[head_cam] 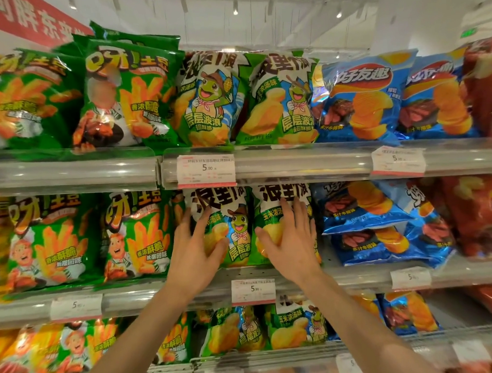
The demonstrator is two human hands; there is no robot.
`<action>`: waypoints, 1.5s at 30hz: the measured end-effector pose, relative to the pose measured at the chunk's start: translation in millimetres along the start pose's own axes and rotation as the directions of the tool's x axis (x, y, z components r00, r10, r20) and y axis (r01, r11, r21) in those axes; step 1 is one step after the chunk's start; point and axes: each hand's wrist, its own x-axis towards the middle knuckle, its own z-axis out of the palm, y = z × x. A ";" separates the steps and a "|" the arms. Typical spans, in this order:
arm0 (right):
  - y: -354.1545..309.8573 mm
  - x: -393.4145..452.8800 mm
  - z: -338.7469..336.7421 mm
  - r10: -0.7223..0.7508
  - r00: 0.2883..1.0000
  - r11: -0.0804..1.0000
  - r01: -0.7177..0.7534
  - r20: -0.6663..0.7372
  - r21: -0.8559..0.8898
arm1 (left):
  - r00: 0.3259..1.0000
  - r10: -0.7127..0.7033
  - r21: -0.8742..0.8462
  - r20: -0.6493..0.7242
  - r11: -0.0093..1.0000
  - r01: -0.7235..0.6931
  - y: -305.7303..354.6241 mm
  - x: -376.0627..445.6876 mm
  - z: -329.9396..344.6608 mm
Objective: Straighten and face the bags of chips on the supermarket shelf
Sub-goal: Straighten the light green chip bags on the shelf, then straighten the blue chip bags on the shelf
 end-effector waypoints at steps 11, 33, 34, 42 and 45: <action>5.9 -42.4 -50.7 -0.015 0.988 0.987 -0.011 0.156 0.160 | 0.976 0.197 -0.059 -0.090 0.978 -0.203 16.2 -25.6 -7.7; 236.5 -139.6 -178.2 0.248 0.899 0.845 -0.383 0.360 0.374 | 0.950 -0.212 -0.361 0.228 0.888 0.285 199.4 -125.6 143.5; 247.0 -138.5 -185.0 0.240 0.900 0.848 -0.376 0.364 0.373 | 0.952 -0.219 -0.356 0.216 0.890 0.286 209.4 -125.5 148.4; 283.0 -113.9 -217.4 0.186 0.927 0.856 -0.316 0.327 0.410 | 0.952 -0.280 -0.394 0.123 0.867 0.306 257.9 -117.7 161.5; 280.6 -101.7 -226.7 0.148 0.942 0.873 -0.267 0.300 0.407 | 0.960 -0.276 -0.391 0.050 0.879 0.273 264.5 -108.7 159.0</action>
